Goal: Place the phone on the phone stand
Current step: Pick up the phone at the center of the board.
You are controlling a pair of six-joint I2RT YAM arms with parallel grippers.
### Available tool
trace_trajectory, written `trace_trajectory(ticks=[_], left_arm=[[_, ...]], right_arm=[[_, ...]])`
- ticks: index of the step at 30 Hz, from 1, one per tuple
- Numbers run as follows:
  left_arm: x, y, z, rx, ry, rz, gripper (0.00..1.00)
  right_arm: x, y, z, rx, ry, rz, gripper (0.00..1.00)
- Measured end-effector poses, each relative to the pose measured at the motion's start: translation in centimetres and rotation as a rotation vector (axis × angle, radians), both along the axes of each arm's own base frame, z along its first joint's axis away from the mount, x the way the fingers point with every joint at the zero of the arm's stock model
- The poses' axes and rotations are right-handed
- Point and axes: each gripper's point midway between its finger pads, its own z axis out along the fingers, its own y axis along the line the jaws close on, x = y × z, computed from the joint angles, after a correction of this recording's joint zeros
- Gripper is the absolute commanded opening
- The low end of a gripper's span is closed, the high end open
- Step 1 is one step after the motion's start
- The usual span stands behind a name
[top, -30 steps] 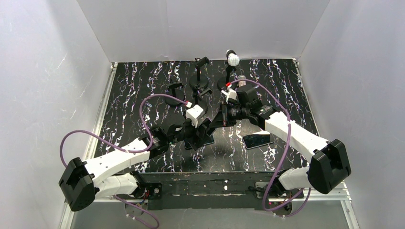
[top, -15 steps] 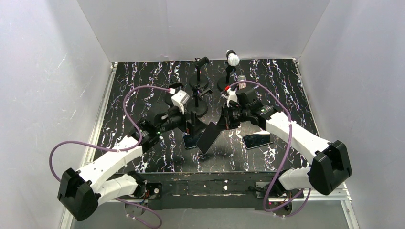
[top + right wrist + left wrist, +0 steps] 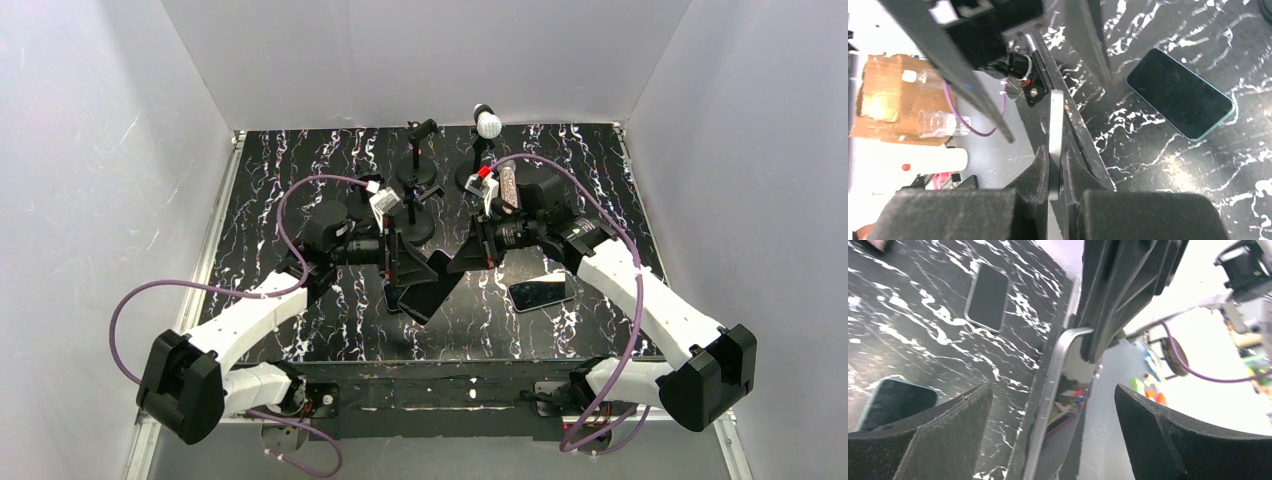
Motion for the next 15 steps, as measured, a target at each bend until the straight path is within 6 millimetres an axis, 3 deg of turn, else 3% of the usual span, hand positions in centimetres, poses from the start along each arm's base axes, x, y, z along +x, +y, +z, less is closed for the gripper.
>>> trace_trajectory(ticks=[4, 7, 10, 13, 14, 15], left_arm=[[-1.4, -0.5, -0.5, -0.035, 0.063, -0.099, 0.83], [-2.4, -0.8, -0.2, -0.056, 0.075, -0.156, 0.69], [-3.2, -0.9, 0.5, -0.082, 0.066, -0.201, 0.45], [-3.8, -0.9, 0.7, -0.099, 0.062, -0.226, 0.08], [-3.9, -0.9, 0.7, -0.102, 0.069, -0.228, 0.00], [-4.1, -0.8, 0.9, -0.111, 0.063, -0.243, 0.00]], right_arm=[[-0.6, 0.5, 2.8, 0.072, -0.026, 0.063, 0.01], [-0.8, 0.7, 4.3, 0.106, -0.045, 0.090, 0.01], [-0.8, 0.7, 5.0, 0.120, -0.056, 0.098, 0.01], [-0.7, 0.7, 5.1, 0.123, -0.061, 0.093, 0.02], [-0.5, 0.7, 5.1, 0.120, -0.062, 0.086, 0.06], [-0.4, 0.6, 5.0, 0.117, -0.071, 0.083, 0.11]])
